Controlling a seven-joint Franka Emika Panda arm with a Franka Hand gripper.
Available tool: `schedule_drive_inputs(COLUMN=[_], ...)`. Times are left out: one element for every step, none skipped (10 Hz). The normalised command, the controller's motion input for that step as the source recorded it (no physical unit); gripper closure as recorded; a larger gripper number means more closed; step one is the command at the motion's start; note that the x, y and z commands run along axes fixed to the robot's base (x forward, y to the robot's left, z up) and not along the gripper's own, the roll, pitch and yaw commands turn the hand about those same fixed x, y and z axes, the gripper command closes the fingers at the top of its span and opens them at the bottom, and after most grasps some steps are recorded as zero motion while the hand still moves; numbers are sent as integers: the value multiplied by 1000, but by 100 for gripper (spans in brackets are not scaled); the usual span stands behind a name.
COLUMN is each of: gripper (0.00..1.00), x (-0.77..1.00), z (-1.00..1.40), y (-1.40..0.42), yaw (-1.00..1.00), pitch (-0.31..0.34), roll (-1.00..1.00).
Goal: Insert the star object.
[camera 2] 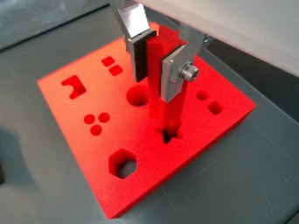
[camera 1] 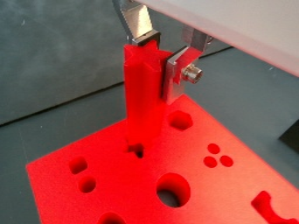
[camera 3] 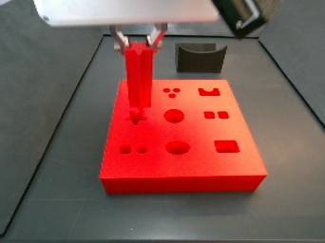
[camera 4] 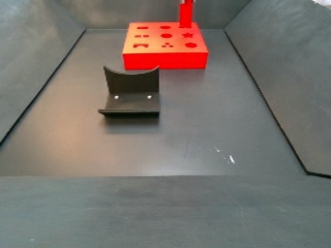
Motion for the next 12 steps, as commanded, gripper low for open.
schedule_drive_inputs(gripper=[100,100,100,100,100,100,100,100,100,100,100,100], x=[-63,0,-49,-137,-329,-406,-146,134,283,320,246,257], z=[-443,-297,-200,-157,-143,-34,-57,-209,-154,-66,-106,-123], y=[0,26,26,49,166,200,89,-34,-103,-83,-9,0], yaw=[214,157,54,0,0,-134,-46,0,0,0,0,0], pitch=[57,31,0,-1,0,0,-4,0,0,4,0,0], roll=[-211,-313,-317,-151,-29,-137,-197,-131,-146,-177,-180,-166])
